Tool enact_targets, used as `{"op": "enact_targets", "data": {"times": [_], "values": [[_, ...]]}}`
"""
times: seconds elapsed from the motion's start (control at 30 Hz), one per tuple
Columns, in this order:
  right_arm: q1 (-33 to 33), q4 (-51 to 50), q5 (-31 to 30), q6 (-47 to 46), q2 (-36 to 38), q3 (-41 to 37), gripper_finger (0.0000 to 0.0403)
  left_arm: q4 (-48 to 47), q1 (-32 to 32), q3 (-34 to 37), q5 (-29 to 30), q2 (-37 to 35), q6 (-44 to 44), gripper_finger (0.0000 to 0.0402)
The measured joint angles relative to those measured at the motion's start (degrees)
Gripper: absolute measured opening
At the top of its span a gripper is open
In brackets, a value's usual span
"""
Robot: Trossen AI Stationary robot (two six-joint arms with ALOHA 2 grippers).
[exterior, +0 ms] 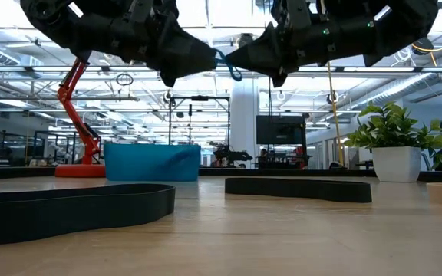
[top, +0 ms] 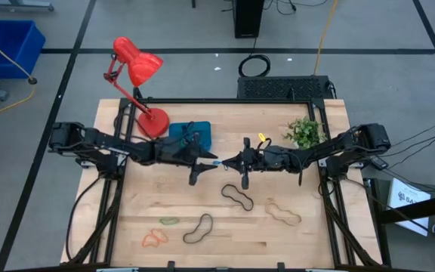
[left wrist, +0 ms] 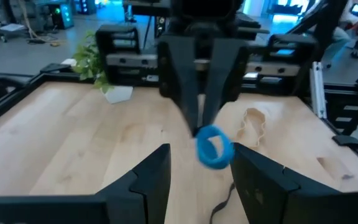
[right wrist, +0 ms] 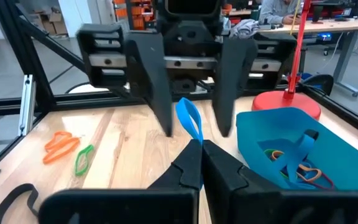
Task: Pick and place rubber bands into bin
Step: Put the blue rubber band into the blue bin
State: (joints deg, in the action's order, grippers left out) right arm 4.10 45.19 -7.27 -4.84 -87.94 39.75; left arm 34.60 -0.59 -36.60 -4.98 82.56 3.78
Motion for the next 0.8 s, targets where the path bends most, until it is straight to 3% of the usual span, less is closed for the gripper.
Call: {"op": "enact_targets", "data": {"times": [0.4, 0.8], "values": [[0.0, -0.4, -0.1, 0.0, 0.0, 0.0, 0.0000, 2.1, 1.1, 0.0, -0.1, 0.0, -0.1, 0.0163], [0.0, -0.2, -0.1, 0.0, 0.0, 0.0, 0.0000, 2.0, 1.1, 0.0, 1.9, 0.0, -1.8, 0.0024]]}}
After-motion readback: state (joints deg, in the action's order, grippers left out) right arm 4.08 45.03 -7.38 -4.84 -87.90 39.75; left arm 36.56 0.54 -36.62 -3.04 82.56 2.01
